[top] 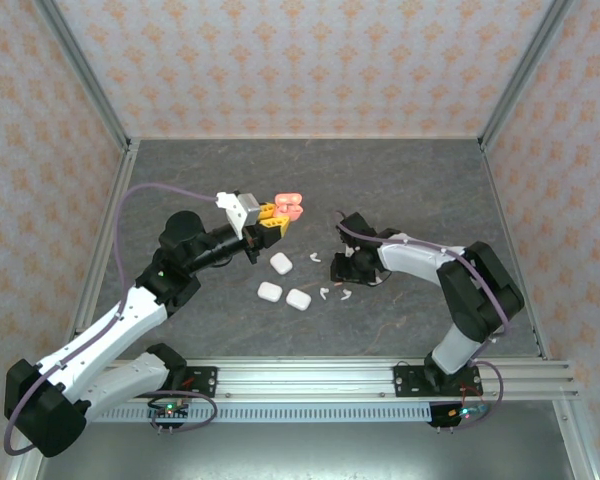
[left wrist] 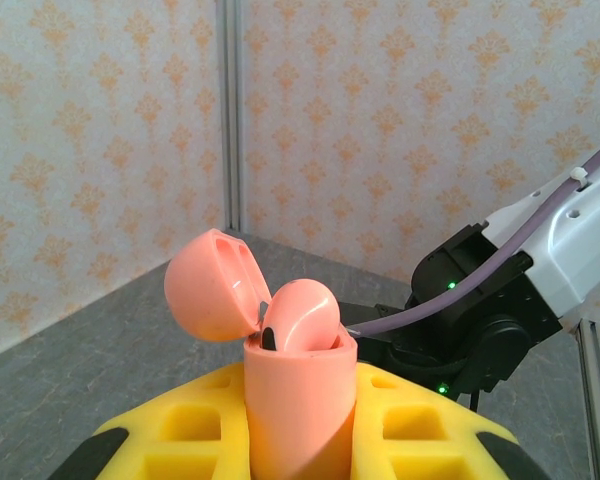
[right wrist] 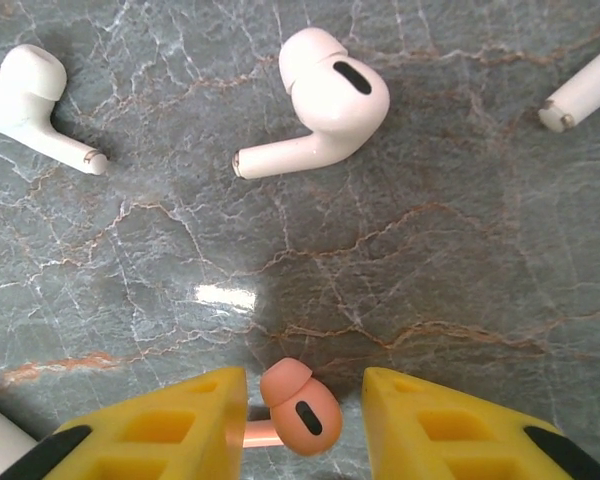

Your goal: Insert the wireless bluetooth earbuds into the charging case

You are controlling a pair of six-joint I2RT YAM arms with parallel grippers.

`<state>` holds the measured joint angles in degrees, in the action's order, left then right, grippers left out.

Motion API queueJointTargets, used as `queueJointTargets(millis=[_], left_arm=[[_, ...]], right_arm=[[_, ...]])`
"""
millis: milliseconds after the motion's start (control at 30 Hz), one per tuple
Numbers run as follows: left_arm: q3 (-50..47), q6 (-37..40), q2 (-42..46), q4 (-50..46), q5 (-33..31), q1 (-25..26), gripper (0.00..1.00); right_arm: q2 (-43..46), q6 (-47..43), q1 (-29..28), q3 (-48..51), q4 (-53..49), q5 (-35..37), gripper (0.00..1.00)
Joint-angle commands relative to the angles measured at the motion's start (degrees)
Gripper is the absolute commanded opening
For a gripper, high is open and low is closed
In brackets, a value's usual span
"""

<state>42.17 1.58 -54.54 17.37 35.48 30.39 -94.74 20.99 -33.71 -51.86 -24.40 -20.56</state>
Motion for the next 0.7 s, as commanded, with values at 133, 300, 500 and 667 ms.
queueJointTargets(millis=[133, 300, 500, 667], left_arm=[[2.1, 0.79, 0.05, 0.84, -0.04, 0.43, 0.0], [2.25, 0.88, -0.04, 0.65, -0.2, 0.52, 0.0], [2.29, 0.93, -0.04, 0.31, -0.35, 0.48, 0.0], [1.74, 0.28, -0.21, 0.37, -0.25, 0.53, 0.0]], right_arm=[[-2.32, -1.3, -1.09, -1.27, 1.02, 1.04, 0.28], [-1.71, -2.06, -1.35, -1.17, 0.96, 2.07, 0.19], [1.45, -4.42, -1.46, -1.01, 0.24, 4.73, 0.19], [7.72, -9.91, -1.48, -1.28, -1.34, 8.04, 0.19]])
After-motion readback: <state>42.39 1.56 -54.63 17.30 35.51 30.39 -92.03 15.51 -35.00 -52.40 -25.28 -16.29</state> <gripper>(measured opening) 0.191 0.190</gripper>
